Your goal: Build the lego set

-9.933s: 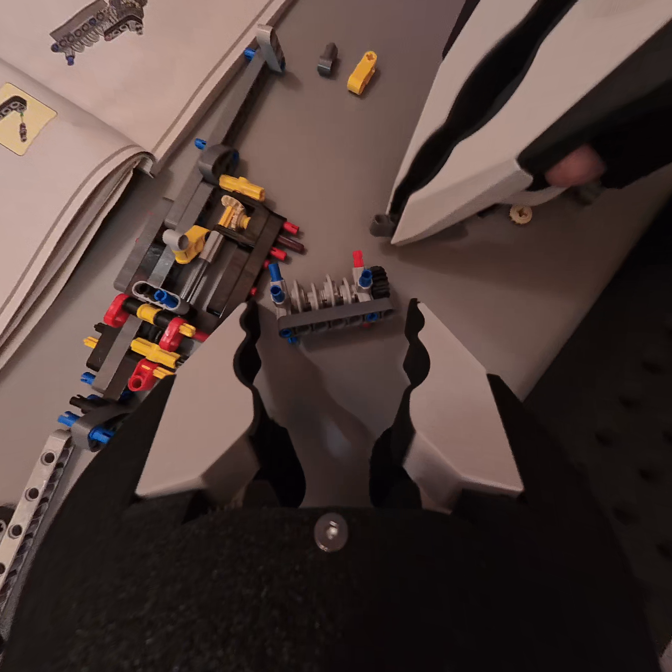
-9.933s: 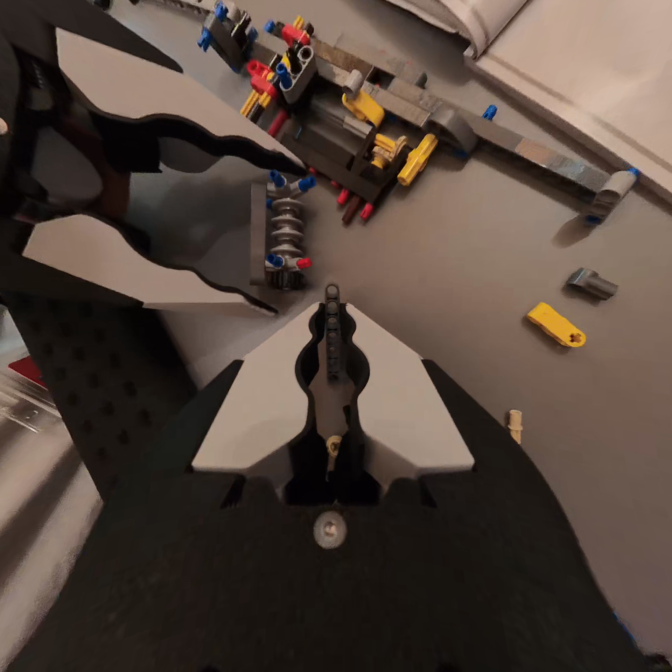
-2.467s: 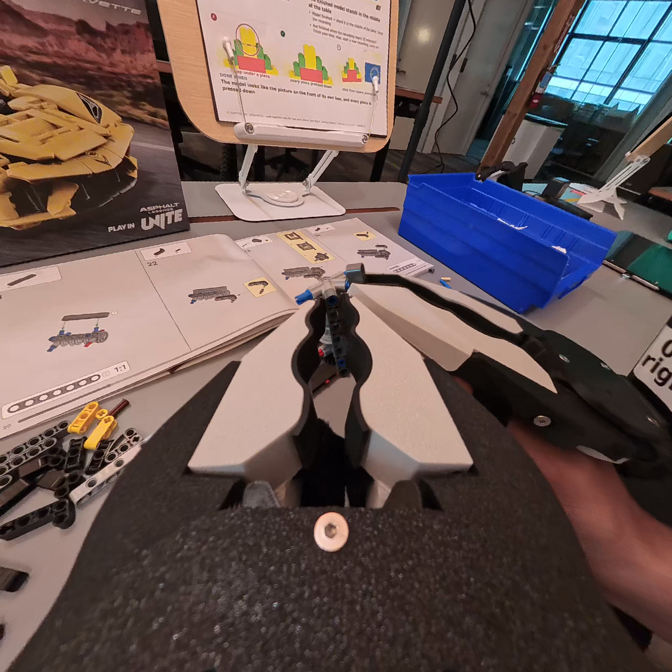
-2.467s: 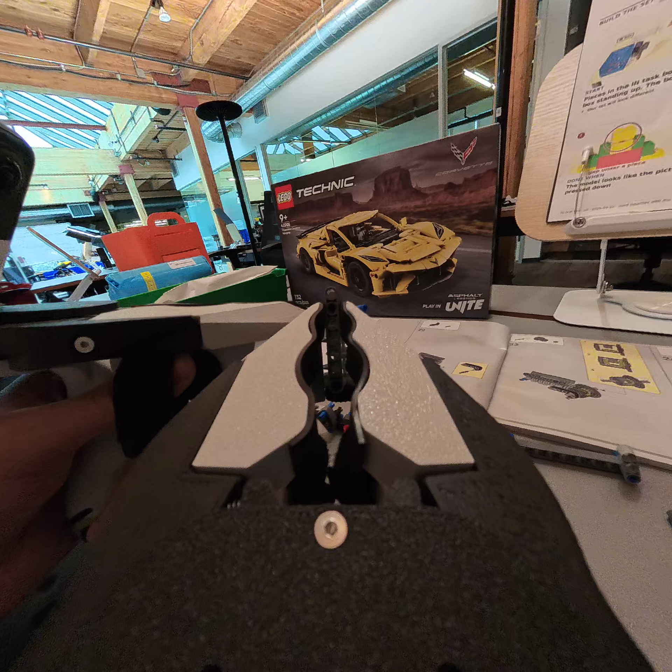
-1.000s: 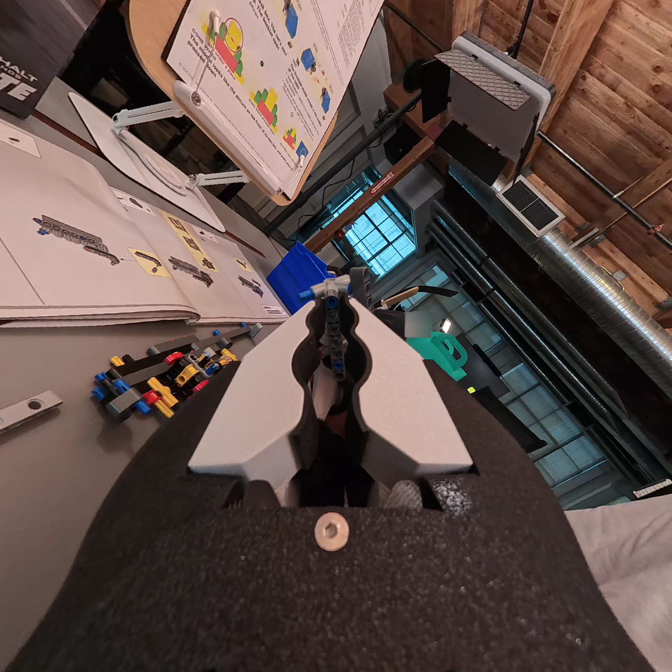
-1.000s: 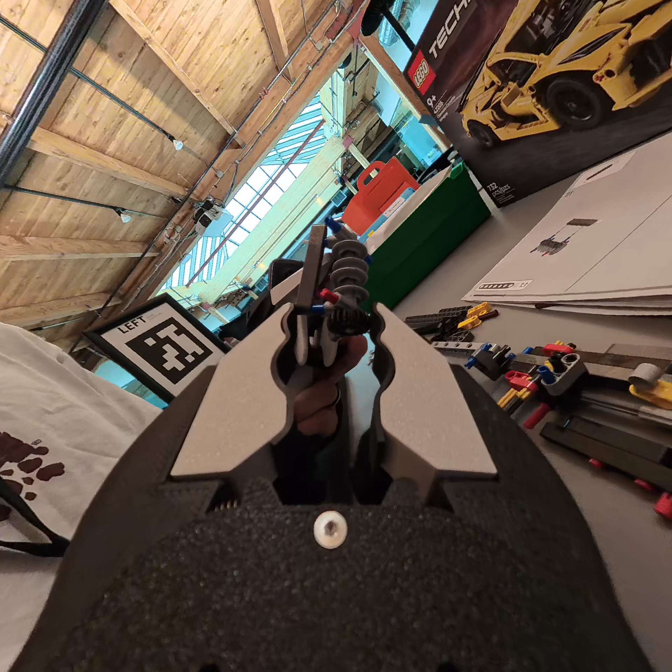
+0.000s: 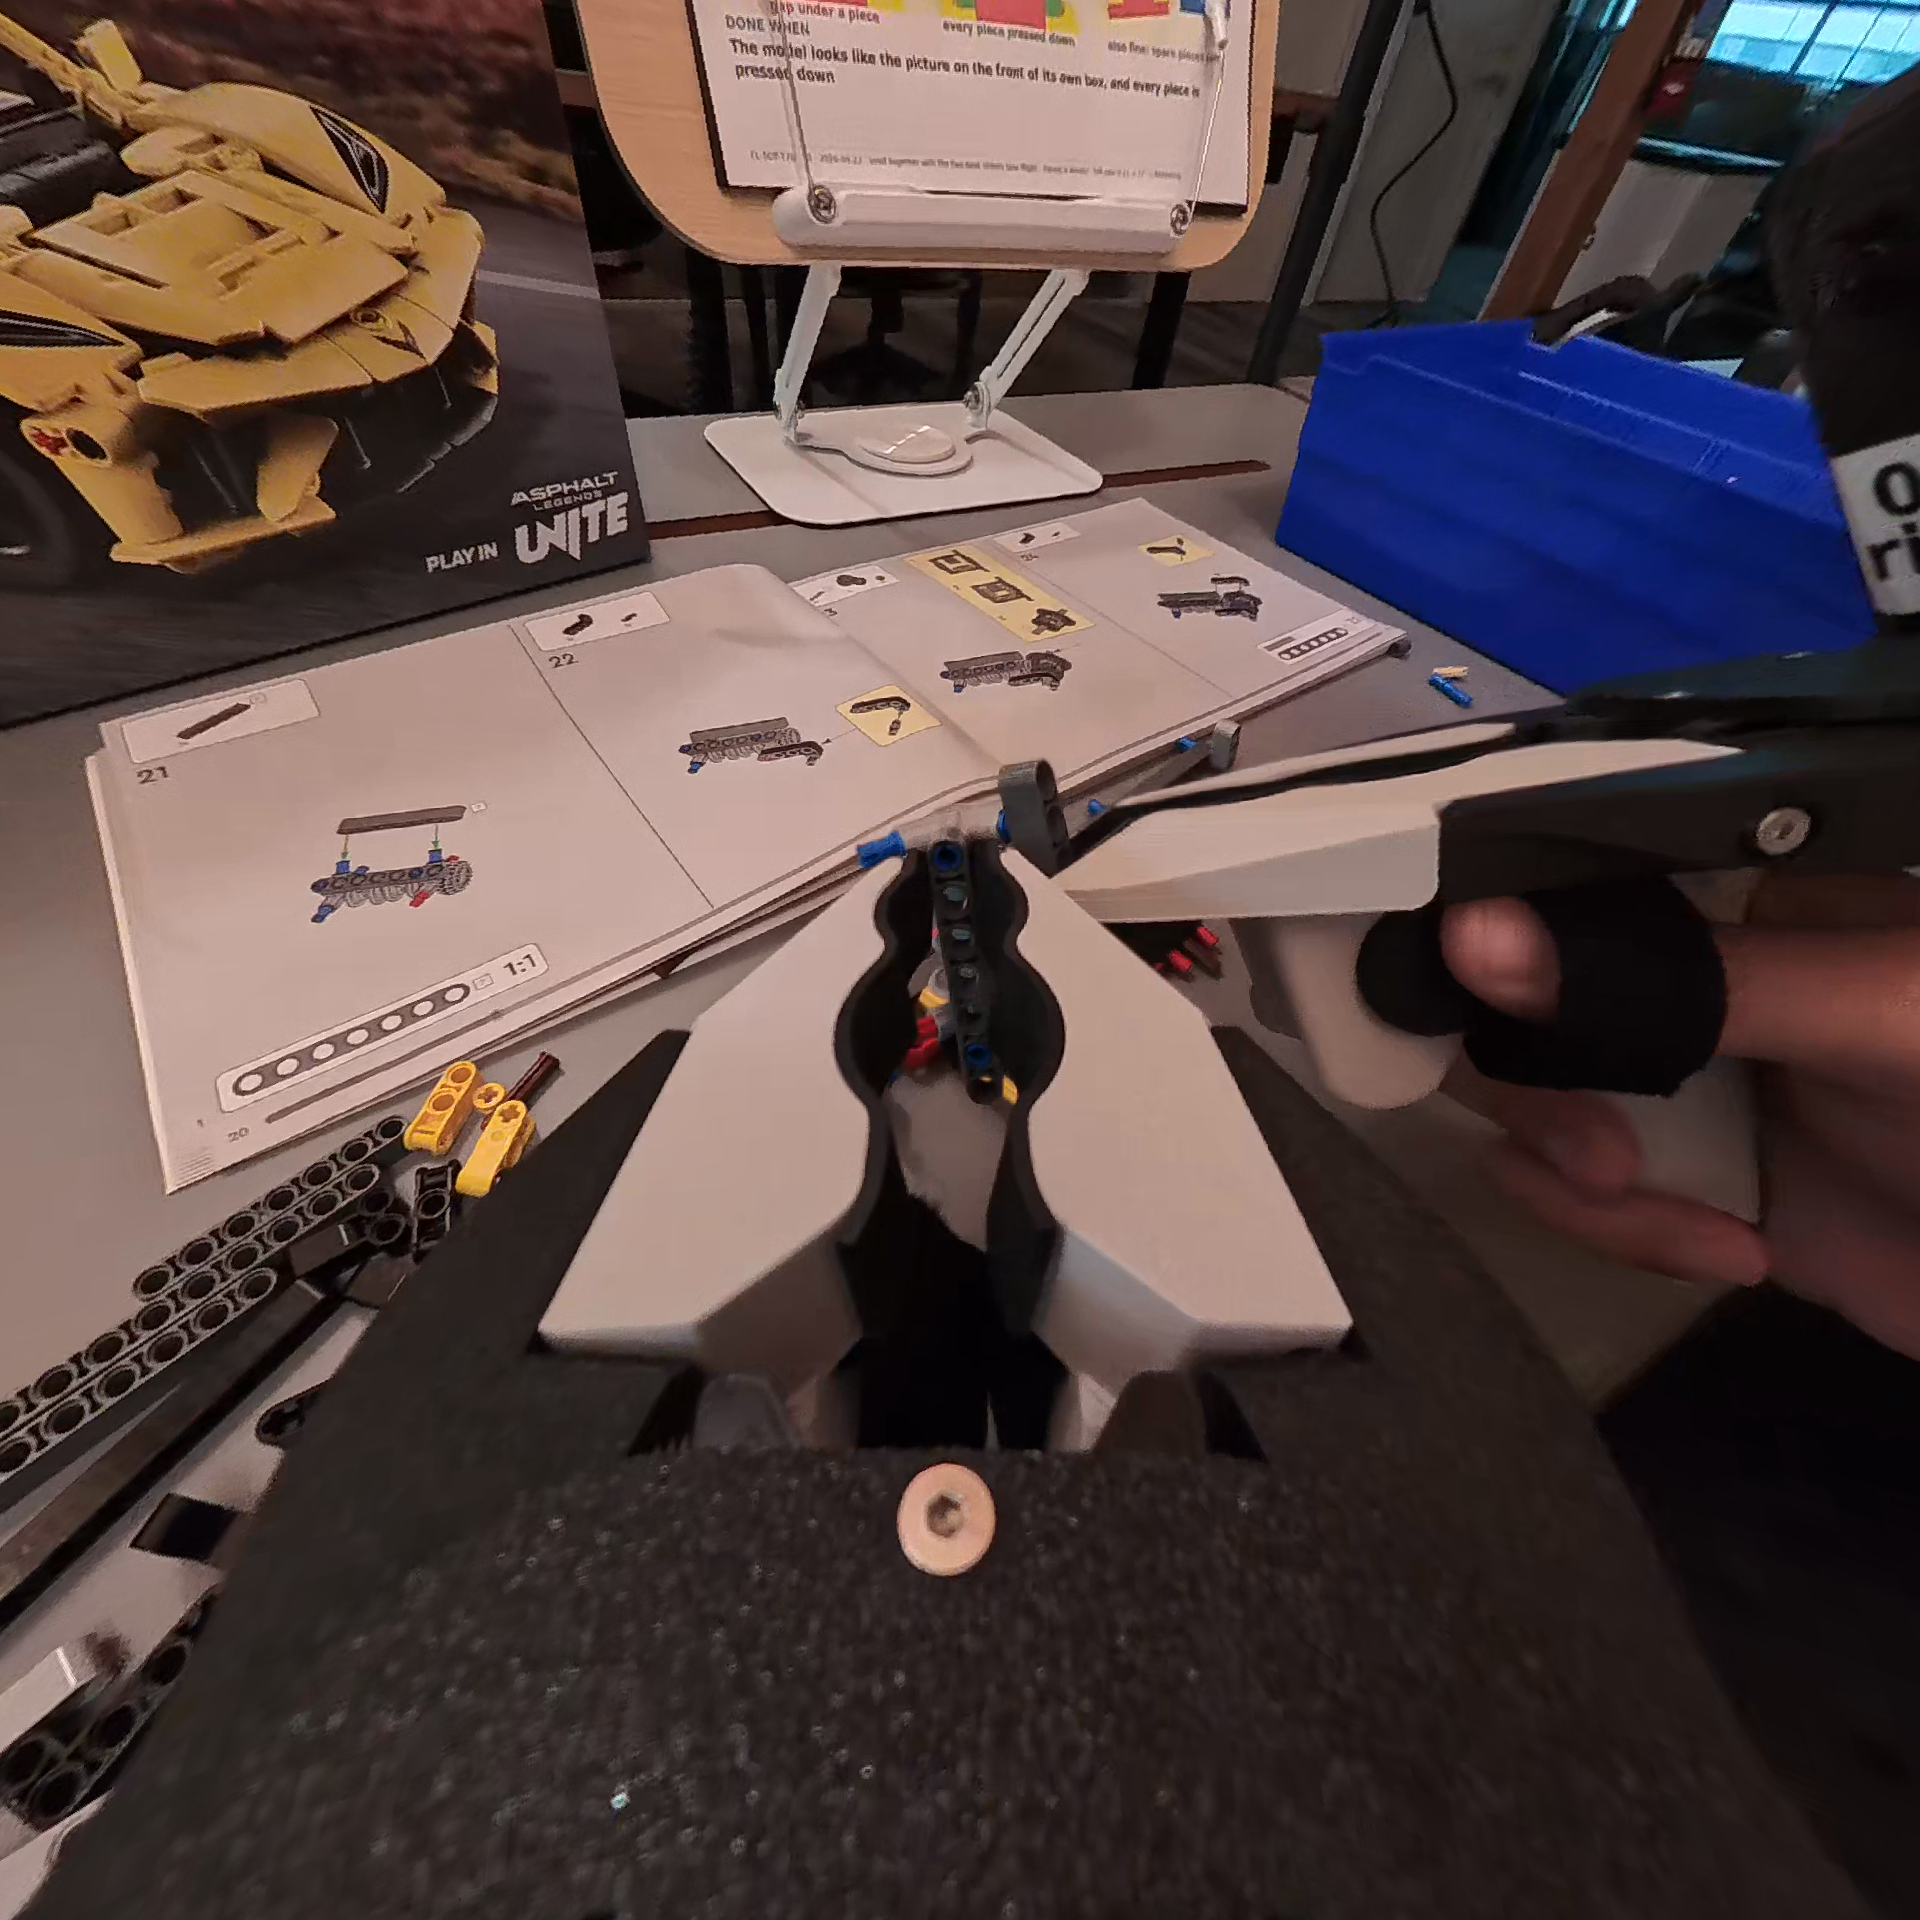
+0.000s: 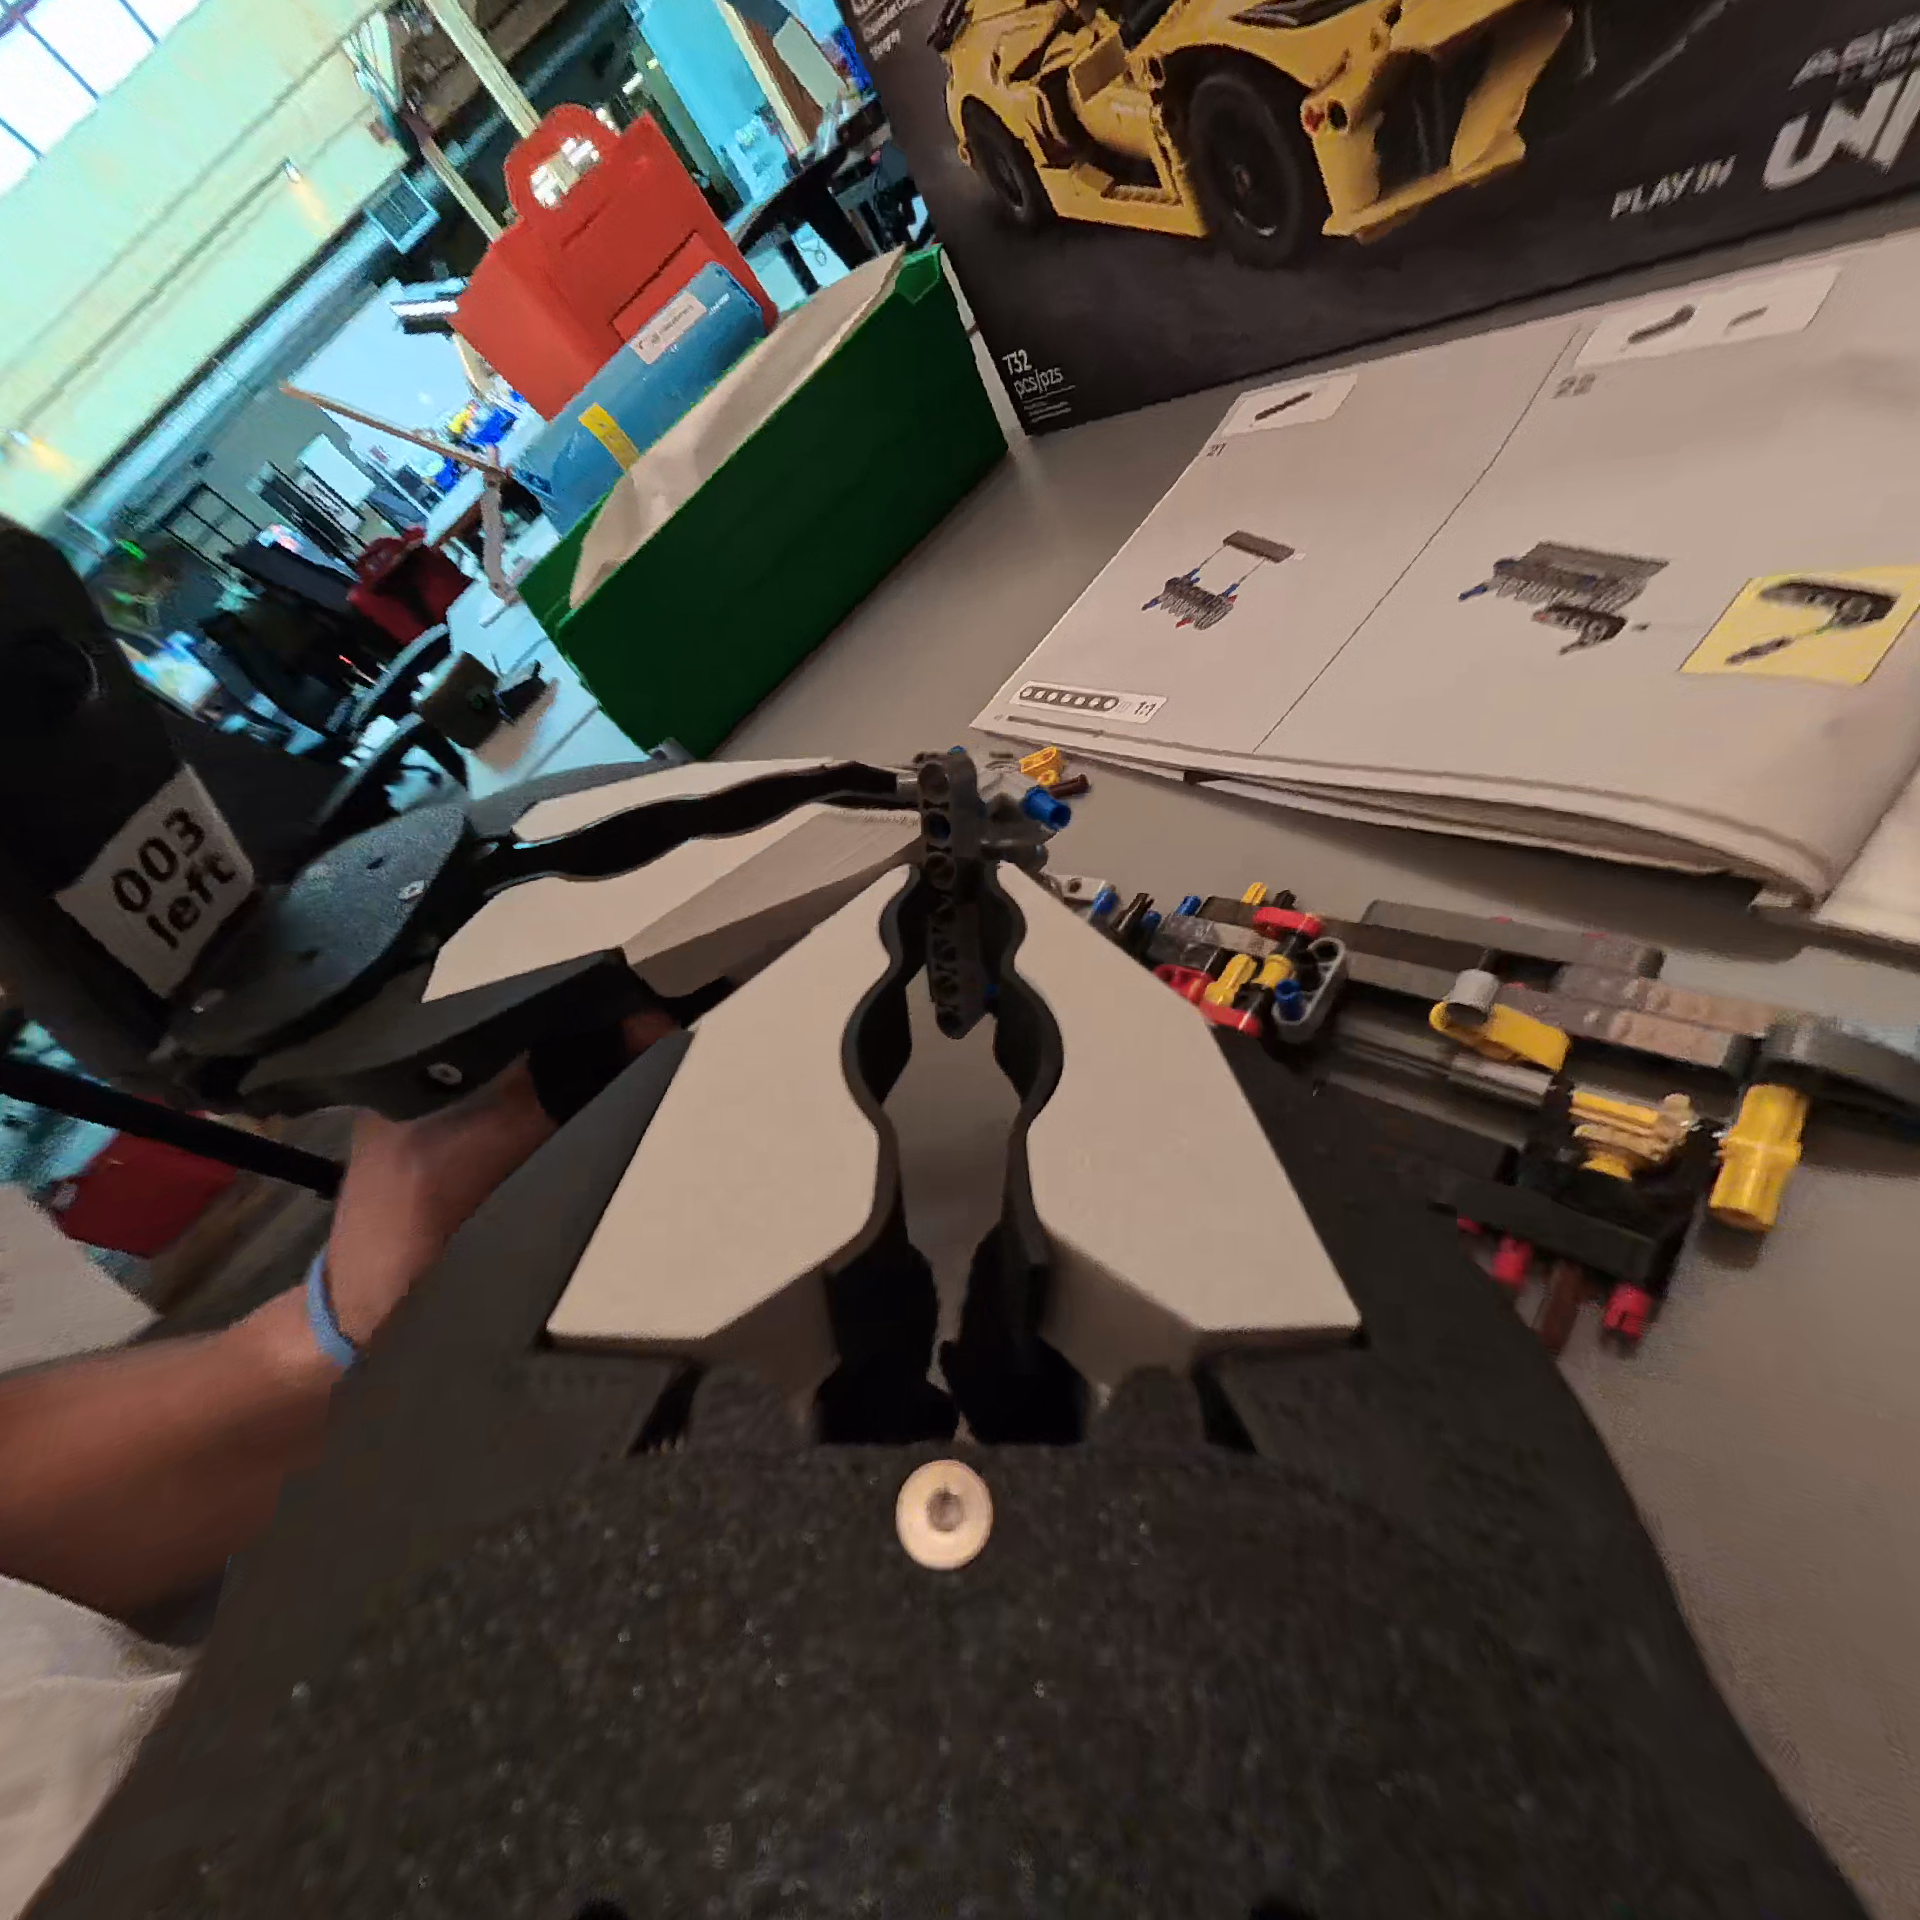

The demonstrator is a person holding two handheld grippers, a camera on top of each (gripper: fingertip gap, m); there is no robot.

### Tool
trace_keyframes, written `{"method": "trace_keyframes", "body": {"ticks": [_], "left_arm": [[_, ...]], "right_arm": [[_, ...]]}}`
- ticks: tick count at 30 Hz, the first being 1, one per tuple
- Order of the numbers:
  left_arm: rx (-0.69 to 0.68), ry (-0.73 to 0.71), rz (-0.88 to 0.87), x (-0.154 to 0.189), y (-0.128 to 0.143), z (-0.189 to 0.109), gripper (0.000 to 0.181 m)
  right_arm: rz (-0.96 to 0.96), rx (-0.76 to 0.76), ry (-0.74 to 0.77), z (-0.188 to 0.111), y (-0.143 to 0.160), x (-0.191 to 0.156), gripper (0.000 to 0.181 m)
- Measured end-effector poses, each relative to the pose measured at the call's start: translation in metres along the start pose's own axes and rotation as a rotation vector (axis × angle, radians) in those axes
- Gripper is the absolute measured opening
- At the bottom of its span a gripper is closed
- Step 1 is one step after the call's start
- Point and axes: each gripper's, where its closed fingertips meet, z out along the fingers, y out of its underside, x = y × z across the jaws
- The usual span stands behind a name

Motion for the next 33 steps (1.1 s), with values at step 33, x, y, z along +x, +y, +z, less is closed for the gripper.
{"method": "trace_keyframes", "body": {"ticks": [33], "left_arm": [[-0.194, 0.127, -0.075, -0.001, 0.032, 0.012, 0.007]], "right_arm": [[0.168, 0.092, 0.069, 0.001, 0.007, 0.015, 0.009]]}}
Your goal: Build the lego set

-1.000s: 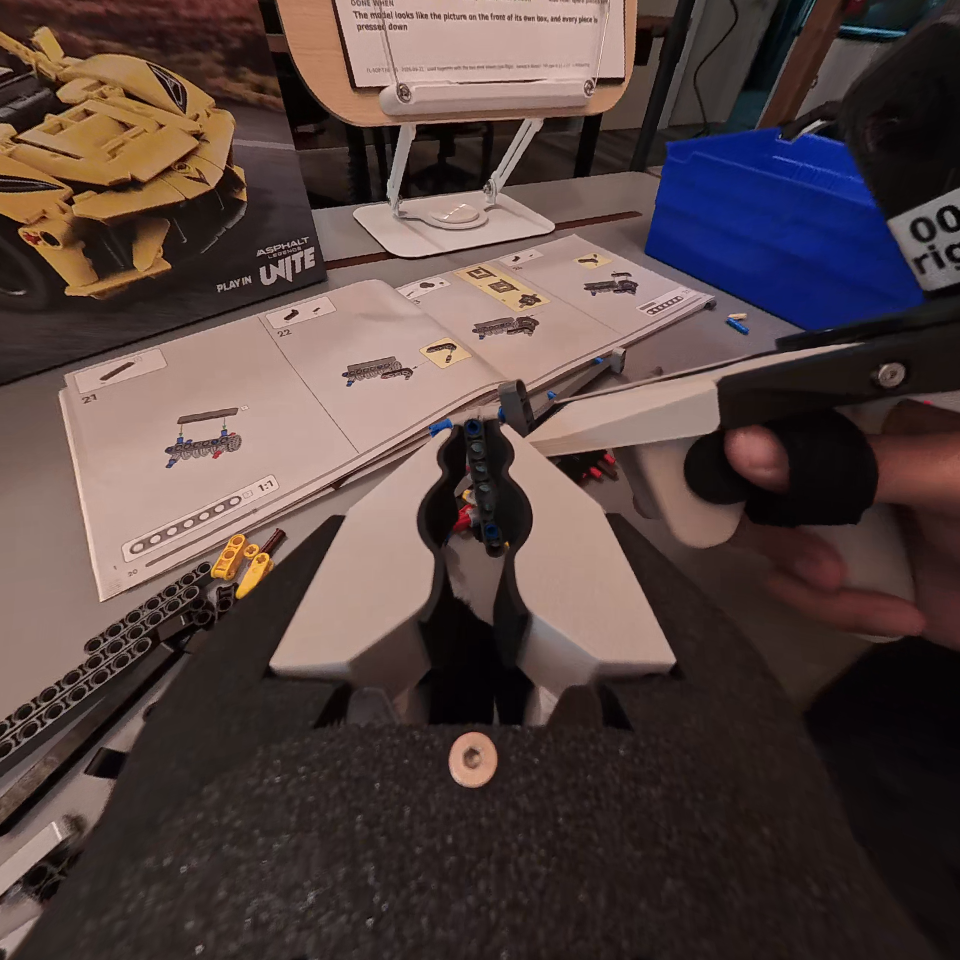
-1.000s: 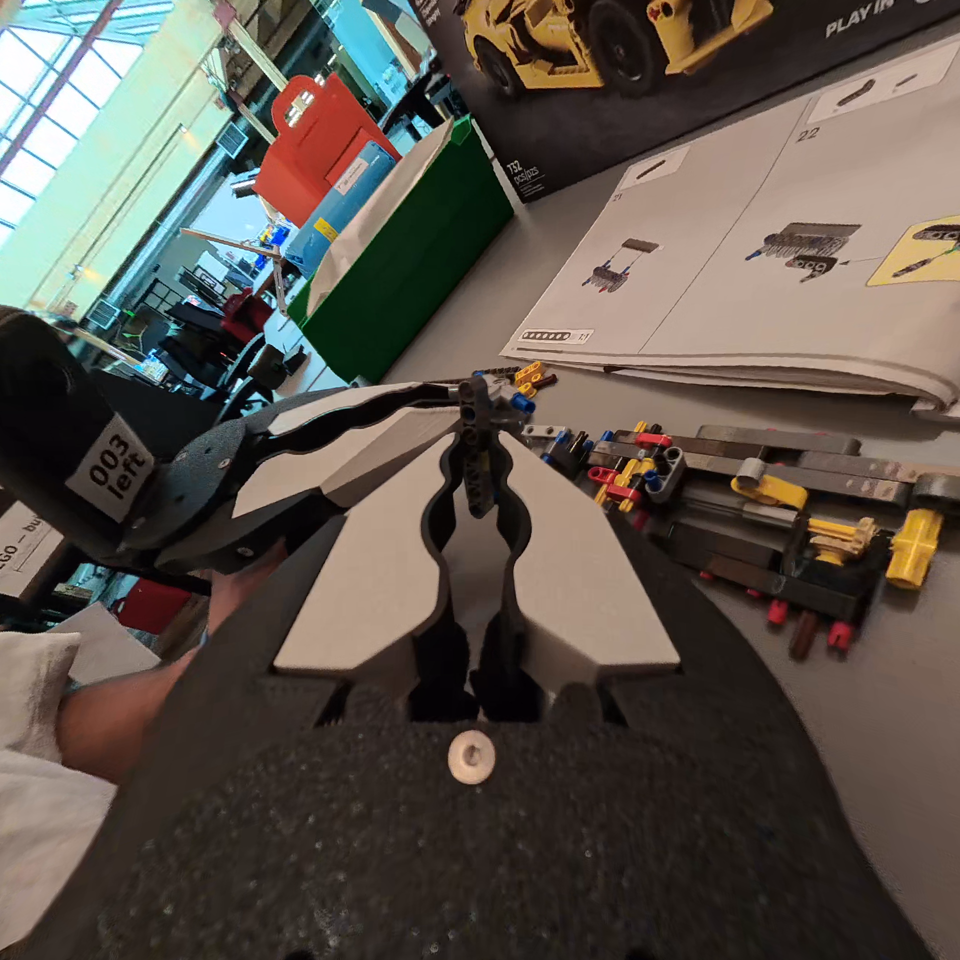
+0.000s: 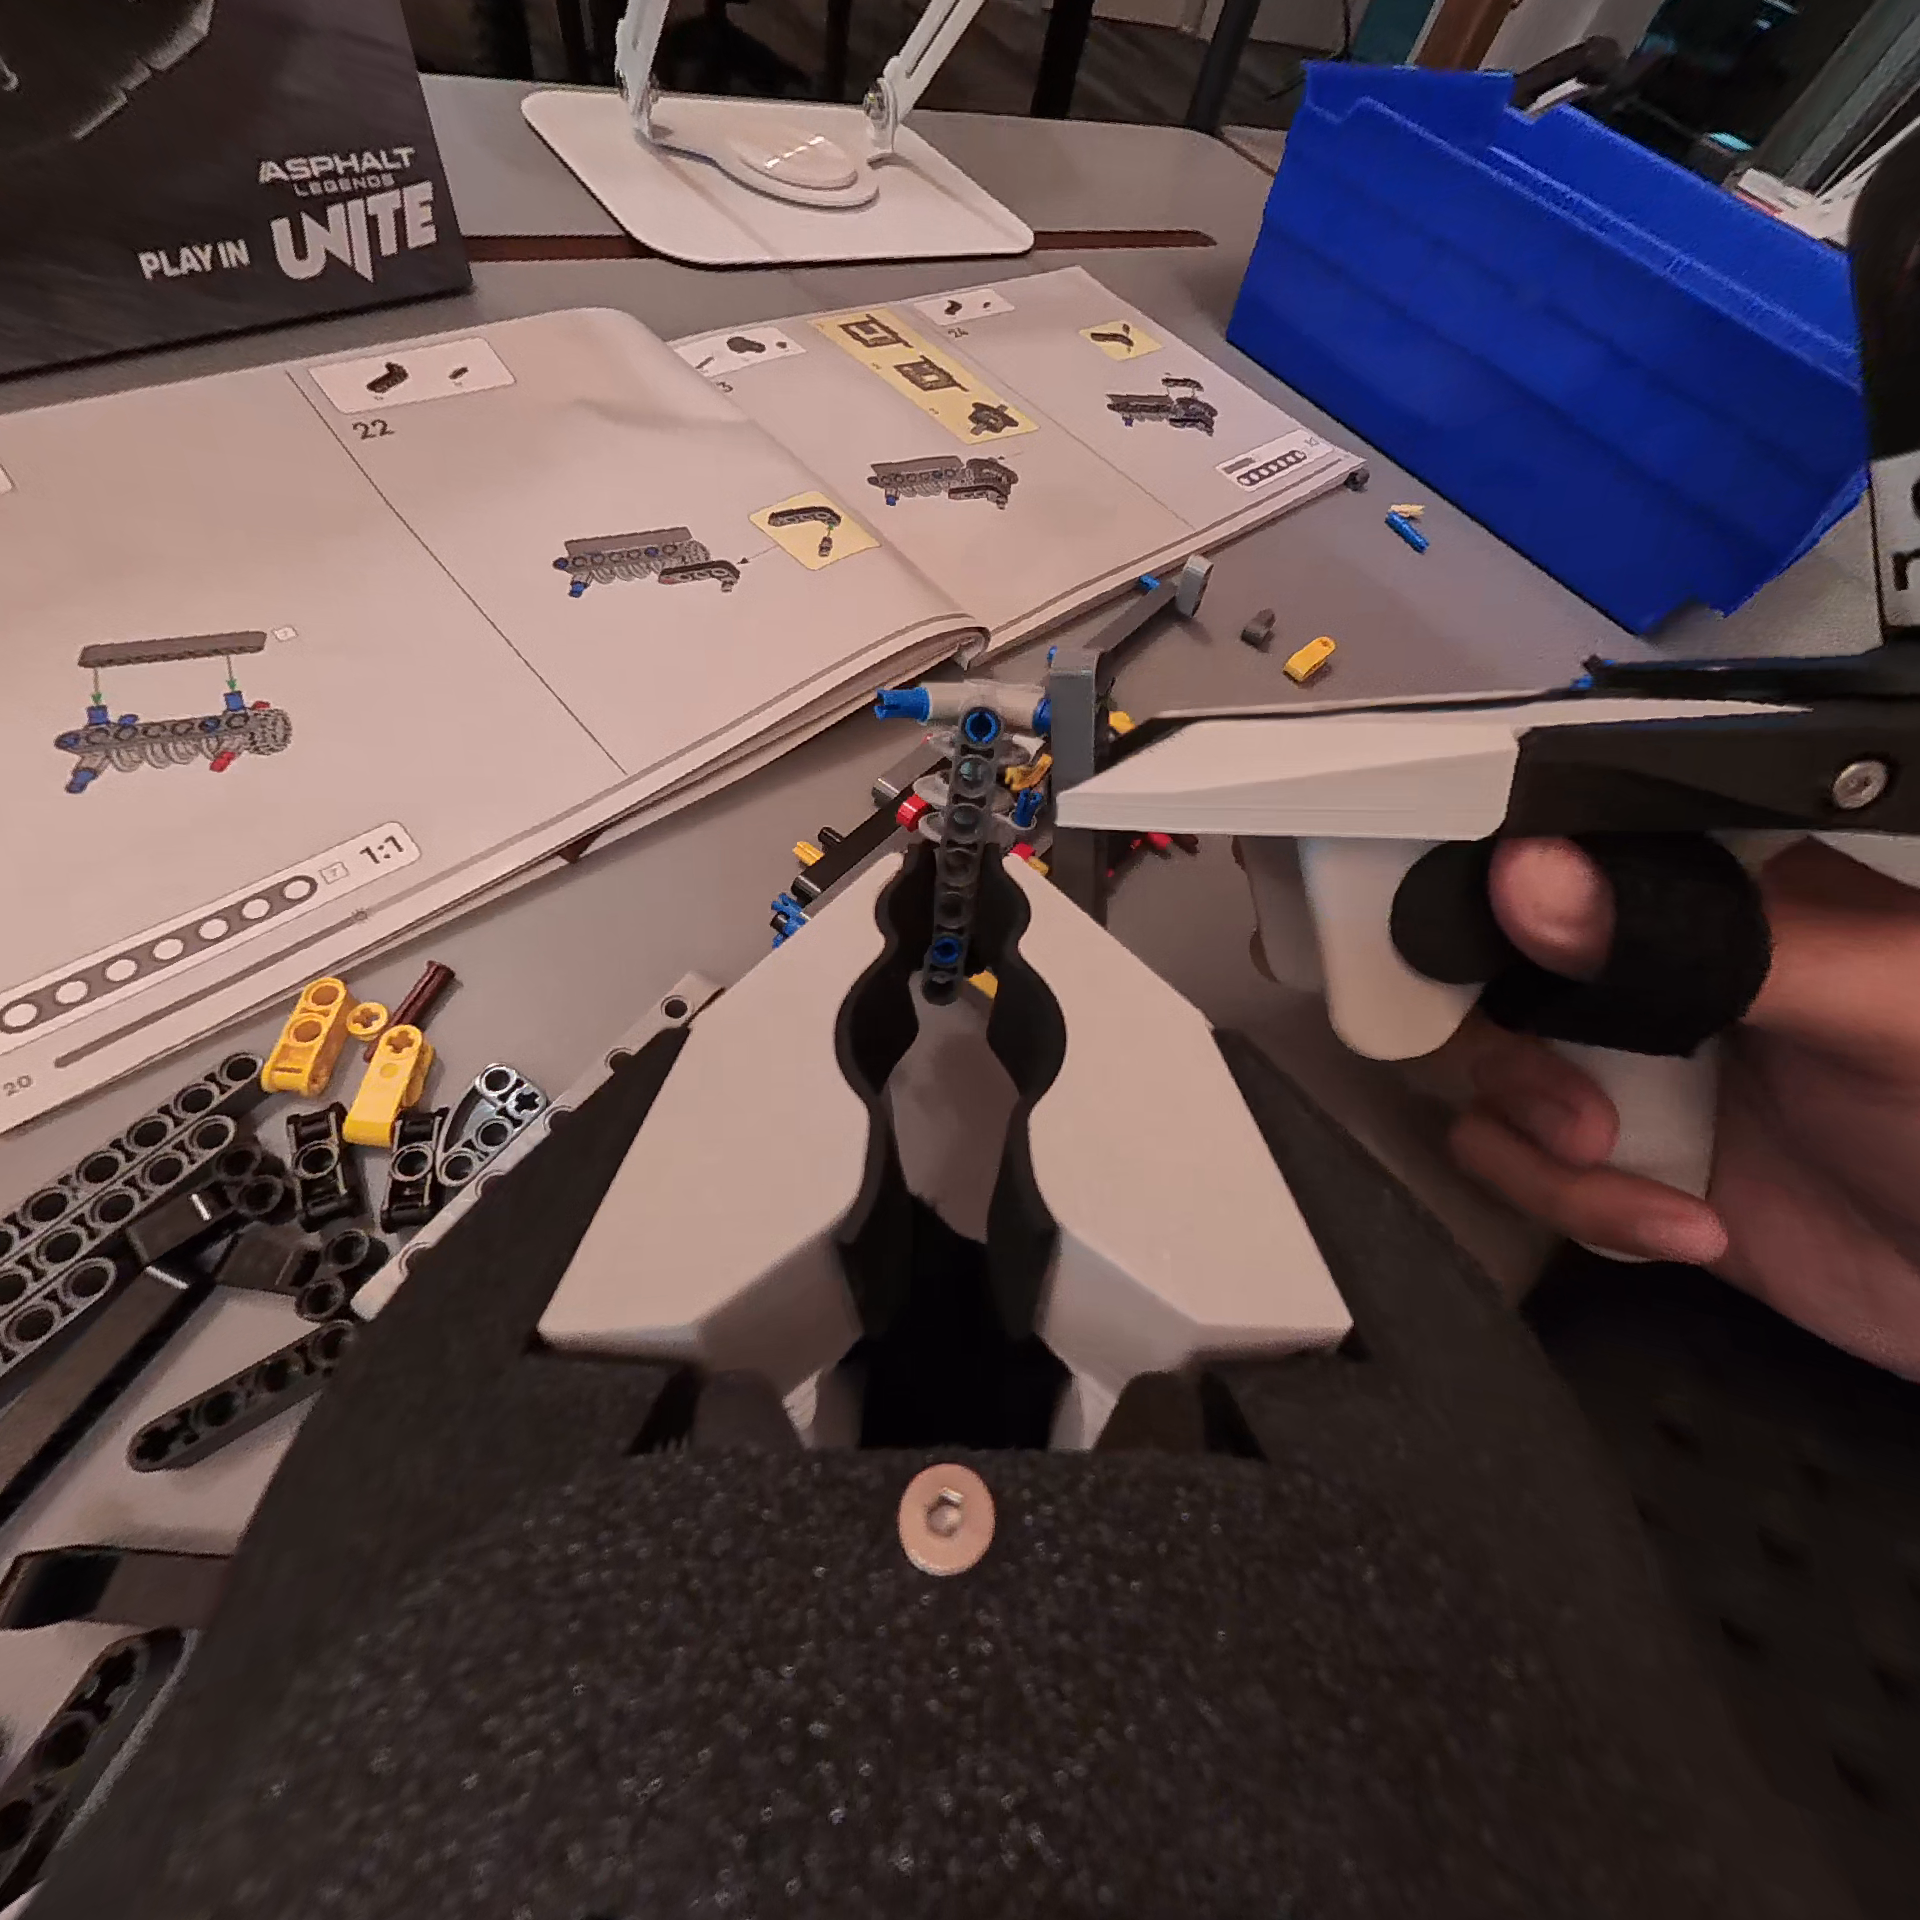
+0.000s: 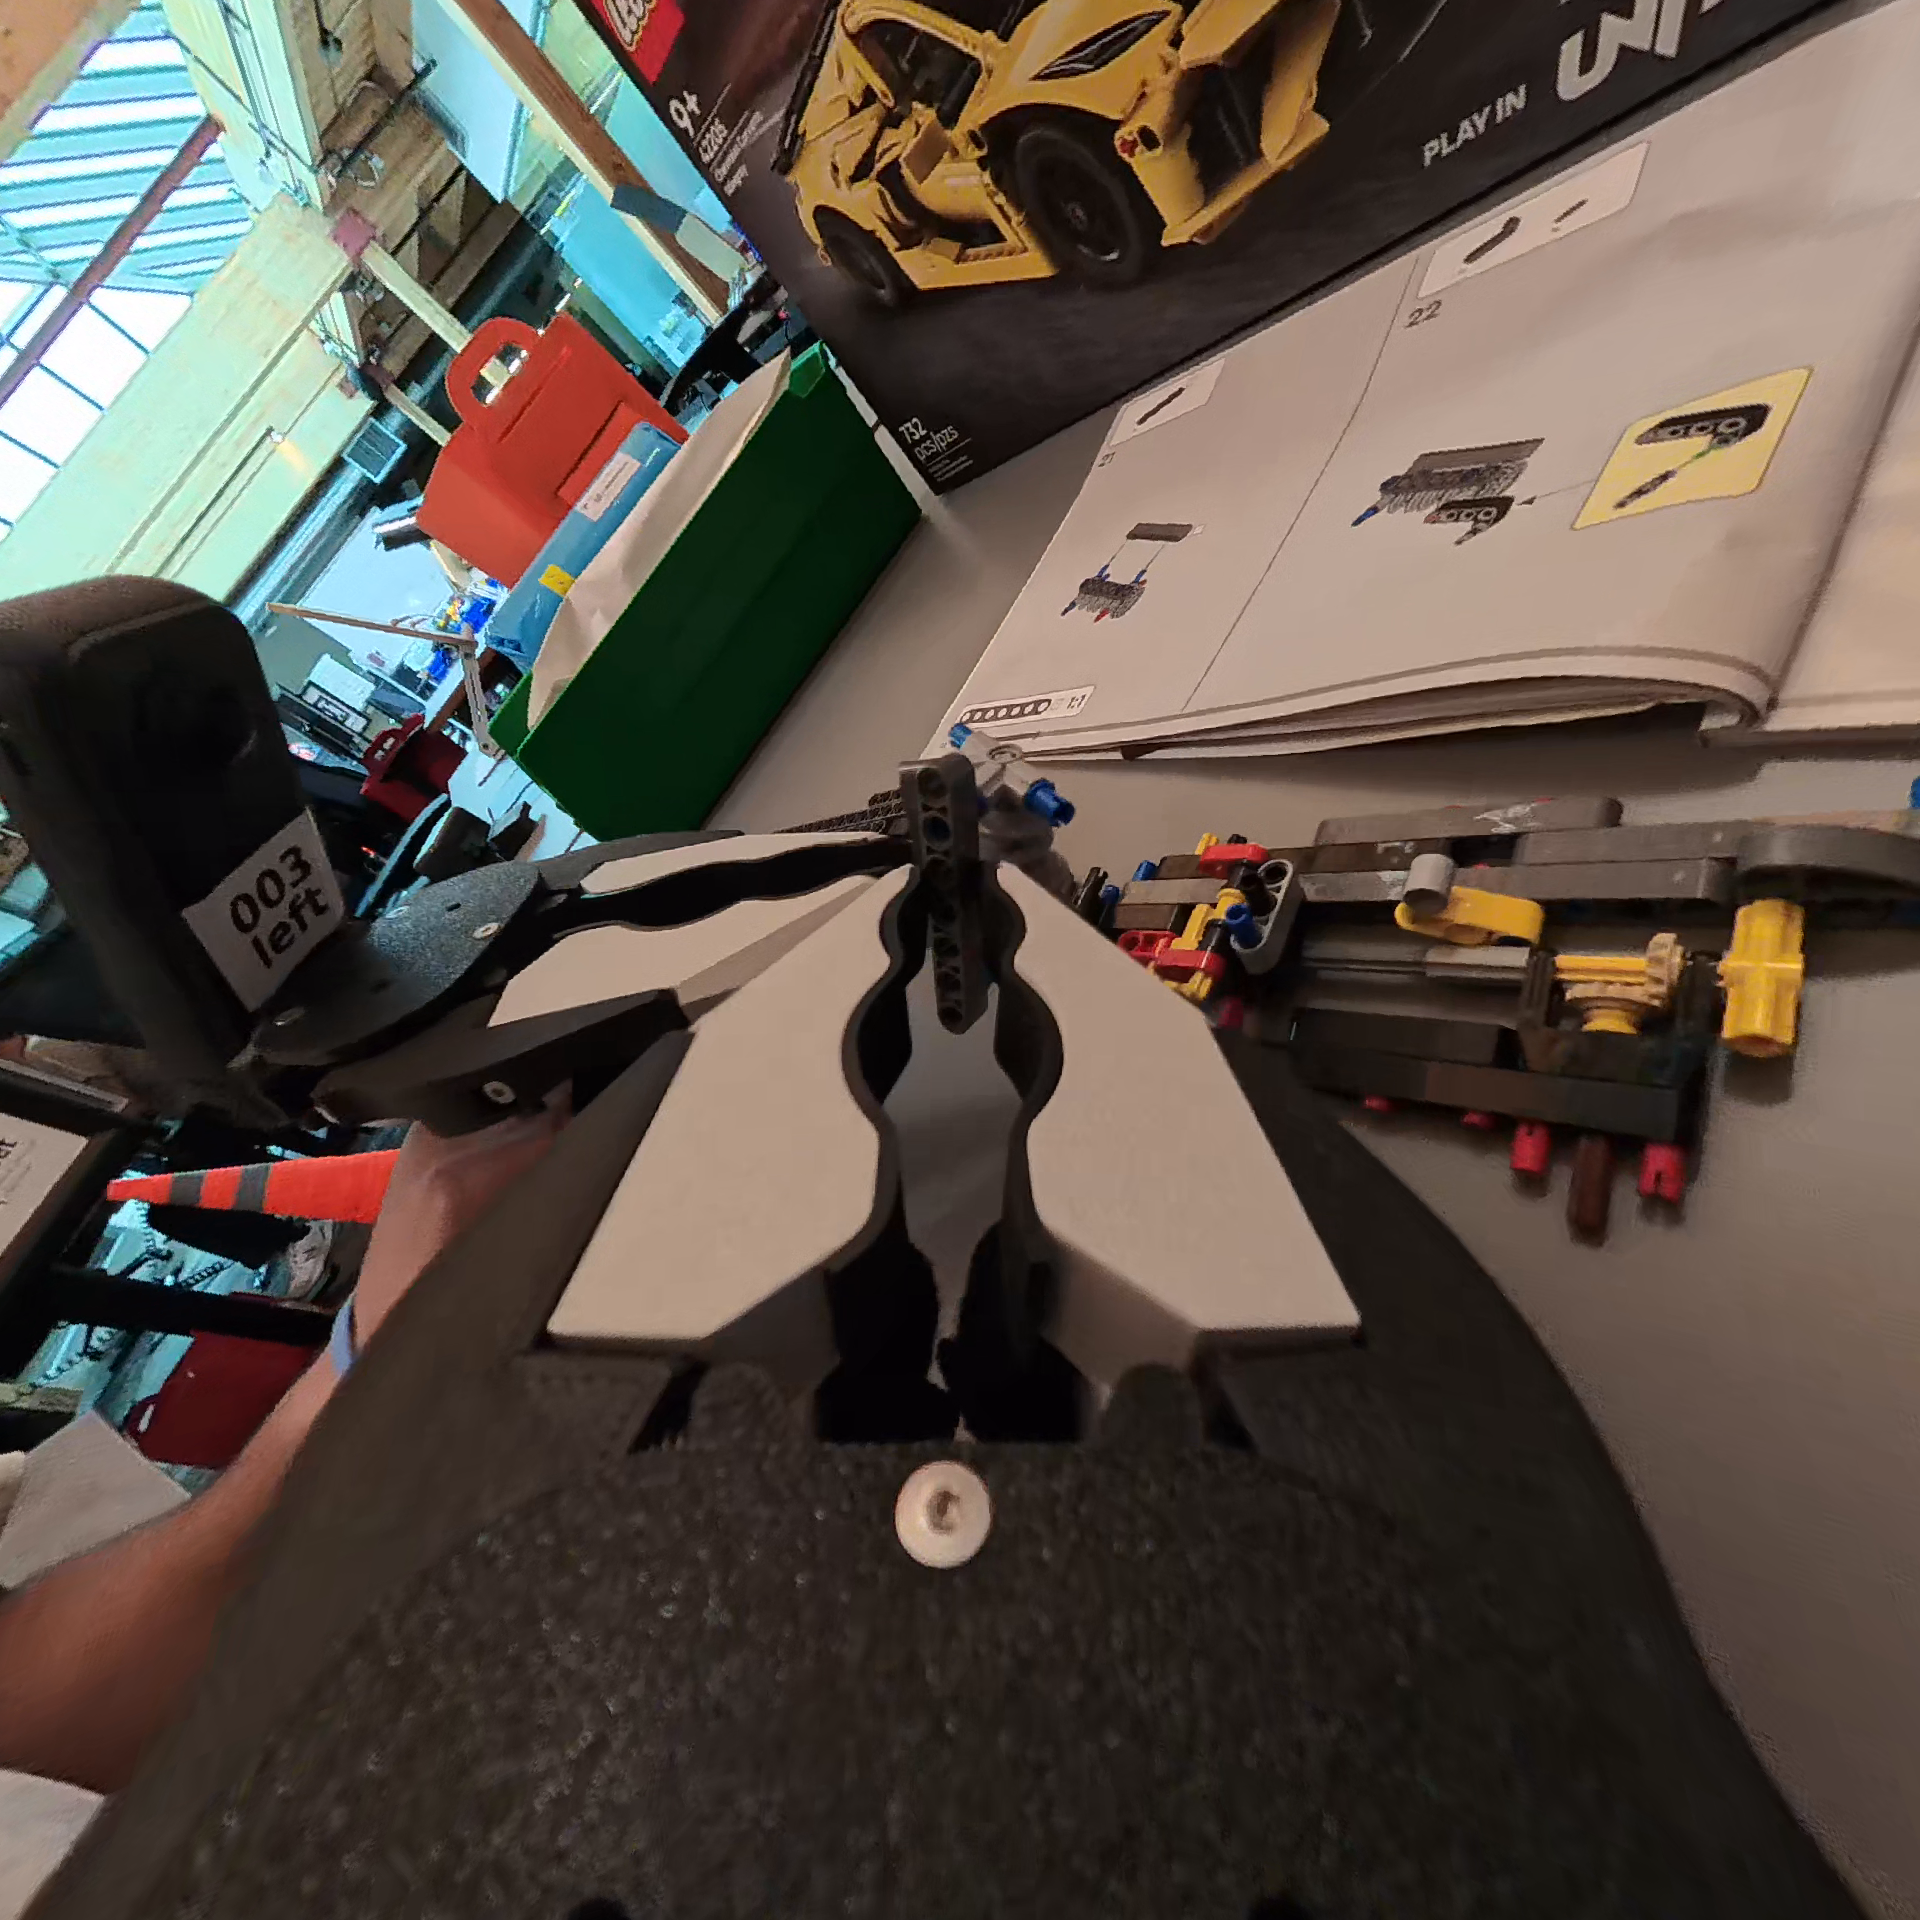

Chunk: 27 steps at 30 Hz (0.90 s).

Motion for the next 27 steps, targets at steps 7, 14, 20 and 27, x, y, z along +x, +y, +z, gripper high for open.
{"method": "trace_keyframes", "body": {"ticks": [7, 14, 20, 27], "left_arm": [[0.06, 0.089, -0.147, -0.004, -0.008, -0.005, 0.007], [0.122, 0.229, -0.298, -0.001, -0.017, -0.01, 0.007], [0.124, 0.262, -0.341, 0.001, -0.017, -0.01, 0.006], [0.131, 0.231, -0.293, 0.002, -0.017, -0.011, 0.007]], "right_arm": [[-0.004, -0.014, -0.052, -0.012, -0.009, -0.004, 0.009], [-0.074, -0.078, -0.061, -0.007, -0.009, -0.014, 0.01], [-0.123, -0.085, -0.006, 0.002, -0.012, -0.013, 0.01], [-0.159, -0.077, -0.004, 0.002, -0.014, -0.014, 0.01]]}}
